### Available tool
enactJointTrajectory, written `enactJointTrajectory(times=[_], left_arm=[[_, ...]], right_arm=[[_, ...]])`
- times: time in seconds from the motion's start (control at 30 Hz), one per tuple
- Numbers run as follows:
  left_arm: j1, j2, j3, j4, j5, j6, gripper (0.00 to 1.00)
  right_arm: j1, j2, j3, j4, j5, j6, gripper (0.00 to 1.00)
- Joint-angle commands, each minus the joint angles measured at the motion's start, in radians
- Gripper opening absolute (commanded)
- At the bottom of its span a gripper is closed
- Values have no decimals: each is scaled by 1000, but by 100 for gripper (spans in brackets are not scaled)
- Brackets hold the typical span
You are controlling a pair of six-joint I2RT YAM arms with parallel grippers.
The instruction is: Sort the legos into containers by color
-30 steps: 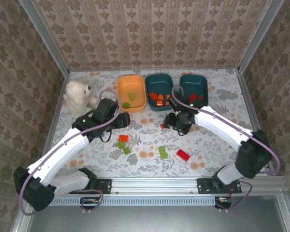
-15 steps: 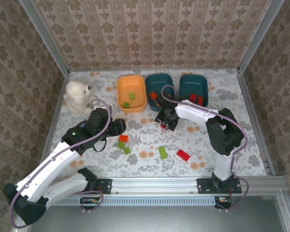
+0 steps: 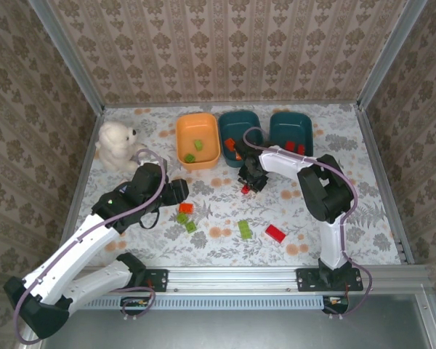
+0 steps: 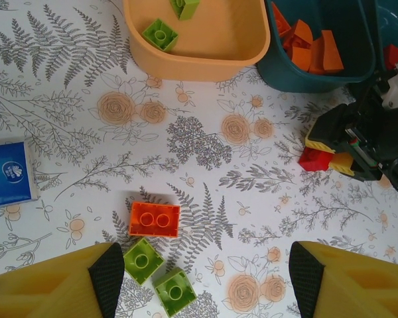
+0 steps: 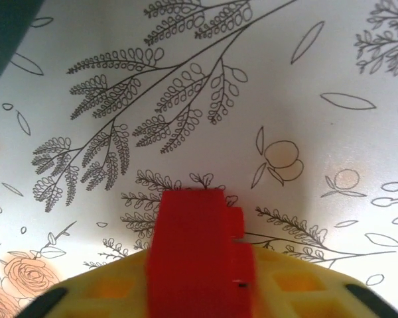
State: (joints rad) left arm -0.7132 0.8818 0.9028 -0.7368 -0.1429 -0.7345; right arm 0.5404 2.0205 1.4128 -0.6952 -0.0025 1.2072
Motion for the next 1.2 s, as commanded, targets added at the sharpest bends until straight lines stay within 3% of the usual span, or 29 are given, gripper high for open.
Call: enactJointTrajectory(times=[0.0, 0.2, 0.37, 0.67, 0.9, 1.17], left_arm=[[-9, 6, 22, -14, -16, -5, 70], [-22, 42, 39, 16, 11, 28, 69], [-53, 149, 79, 82, 69, 62, 69], [-57, 356, 228, 125, 140, 106, 69], [-56, 410, 270, 123, 151, 98, 70], [-56, 426, 264, 104, 144, 91, 70]], right_arm=[[1, -31, 15, -31, 49, 4, 25], [-18, -239, 56, -129, 228, -190, 24], [-147, -293, 122, -149, 250, -391, 25], [-350, 57, 504, -198, 90, -628, 26], [-408, 310, 746, -304, 7, -608, 26], [-410, 415, 827, -337, -35, -592, 32]])
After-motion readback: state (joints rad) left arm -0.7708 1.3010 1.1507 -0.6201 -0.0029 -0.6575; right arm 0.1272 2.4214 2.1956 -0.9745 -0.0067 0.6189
